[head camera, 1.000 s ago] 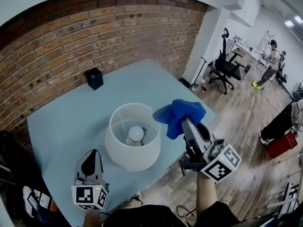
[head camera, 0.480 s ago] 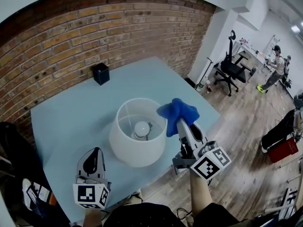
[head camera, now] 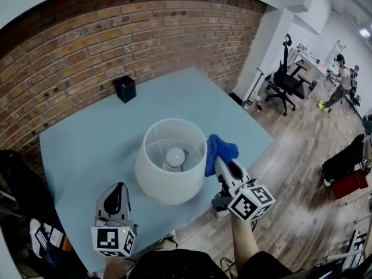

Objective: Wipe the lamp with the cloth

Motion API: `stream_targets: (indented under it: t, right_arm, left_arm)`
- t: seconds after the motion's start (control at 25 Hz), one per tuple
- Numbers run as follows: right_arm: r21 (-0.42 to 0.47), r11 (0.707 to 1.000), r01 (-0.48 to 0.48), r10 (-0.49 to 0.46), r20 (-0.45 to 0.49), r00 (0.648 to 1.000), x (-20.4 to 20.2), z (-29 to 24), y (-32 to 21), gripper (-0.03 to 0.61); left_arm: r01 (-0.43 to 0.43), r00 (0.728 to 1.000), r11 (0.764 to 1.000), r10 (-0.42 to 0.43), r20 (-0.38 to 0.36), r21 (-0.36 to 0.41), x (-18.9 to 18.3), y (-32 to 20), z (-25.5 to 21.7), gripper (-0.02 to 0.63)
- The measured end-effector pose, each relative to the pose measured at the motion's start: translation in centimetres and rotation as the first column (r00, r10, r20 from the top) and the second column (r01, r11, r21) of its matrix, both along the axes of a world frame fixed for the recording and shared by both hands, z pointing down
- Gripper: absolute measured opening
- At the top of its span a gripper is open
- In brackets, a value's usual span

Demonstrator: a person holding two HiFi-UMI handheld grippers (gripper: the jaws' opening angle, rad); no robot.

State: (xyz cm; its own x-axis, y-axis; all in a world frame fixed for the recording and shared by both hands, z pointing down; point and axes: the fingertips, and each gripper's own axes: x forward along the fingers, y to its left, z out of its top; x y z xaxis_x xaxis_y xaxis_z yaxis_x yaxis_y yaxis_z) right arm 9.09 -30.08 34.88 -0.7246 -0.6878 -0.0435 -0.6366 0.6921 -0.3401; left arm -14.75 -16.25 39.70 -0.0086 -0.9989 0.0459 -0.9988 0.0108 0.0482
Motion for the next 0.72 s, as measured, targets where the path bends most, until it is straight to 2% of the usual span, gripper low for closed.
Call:
stream_targets:
  t: [0.4,0.56,0.72]
  right_arm:
    - [-0.140,0.990,-0.023,0.008,-0.106,0.994,1.5,6.6,-0.9,0.060]
    - [-0.157,0.987,-0.018,0.005,-0.083,0.997,2.4,6.6,-1.9,0.060]
    - [-0.125,0.992,0.025,-0.026,-0.008,1.000,2.9,3.5,-3.4,0.060]
  left_arm:
    - [0.001,1.000,1.000,-0.001,-0.012,-0.013,-0.1,-0.8,0.6,0.009]
    - [0.004,1.000,1.000,-0.005,-0.026,-0.020,-0.5,-1.5,0.9,0.008]
    - [0.007,1.000,1.000,-0.007,-0.029,0.004,-1.4,-3.1,-0.1,0.009]
